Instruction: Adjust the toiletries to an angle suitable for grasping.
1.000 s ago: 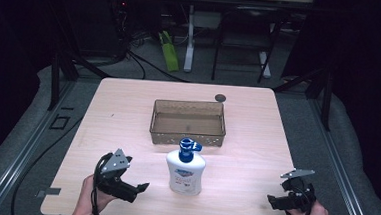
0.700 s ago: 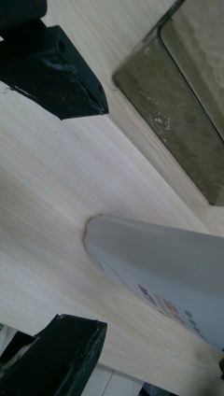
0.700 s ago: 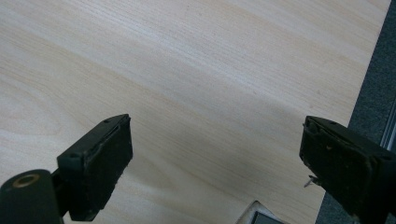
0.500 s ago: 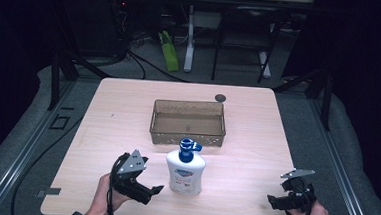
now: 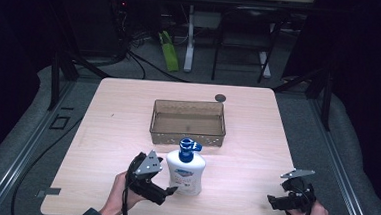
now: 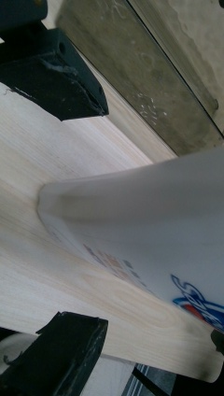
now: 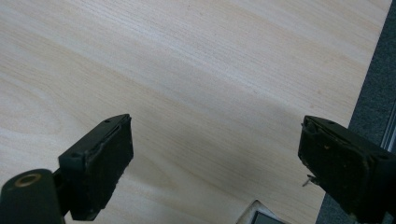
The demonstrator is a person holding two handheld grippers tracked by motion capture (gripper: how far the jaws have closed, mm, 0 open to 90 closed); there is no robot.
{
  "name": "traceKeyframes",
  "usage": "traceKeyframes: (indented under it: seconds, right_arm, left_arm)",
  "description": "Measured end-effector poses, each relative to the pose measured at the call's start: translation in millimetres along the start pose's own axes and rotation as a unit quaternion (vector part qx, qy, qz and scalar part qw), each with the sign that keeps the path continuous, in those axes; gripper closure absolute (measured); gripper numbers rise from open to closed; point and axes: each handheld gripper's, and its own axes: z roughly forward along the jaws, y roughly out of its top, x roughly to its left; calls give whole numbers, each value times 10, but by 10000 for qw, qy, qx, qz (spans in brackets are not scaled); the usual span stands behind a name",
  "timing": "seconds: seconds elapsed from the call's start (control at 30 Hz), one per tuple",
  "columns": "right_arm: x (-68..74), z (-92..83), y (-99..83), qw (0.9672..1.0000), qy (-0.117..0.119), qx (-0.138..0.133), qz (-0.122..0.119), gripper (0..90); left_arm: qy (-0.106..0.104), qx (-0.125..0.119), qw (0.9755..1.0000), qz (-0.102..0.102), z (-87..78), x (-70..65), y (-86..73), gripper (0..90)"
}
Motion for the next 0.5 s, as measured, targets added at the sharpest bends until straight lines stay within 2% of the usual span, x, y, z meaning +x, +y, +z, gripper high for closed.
traceKeyframes:
  seconds: [0.33,0.4,0.43,0.5]
  right_arm:
    - [-6,-15,-4,10000,1,-10,12,98]
    - [-9,-17,-5,10000,-11,-14,3,99]
    - [-10,-20,-5,10000,-6,-24,12,99]
    - [-11,-21,-5,10000,-9,-27,15,100]
  left_arm:
    - [-173,-145,9997,70,178,-60,98,33]
    - [-184,-199,9996,92,193,-70,107,66]
    - [-199,-244,9994,107,198,-74,111,117]
    - [-155,-289,9994,112,206,-77,116,123]
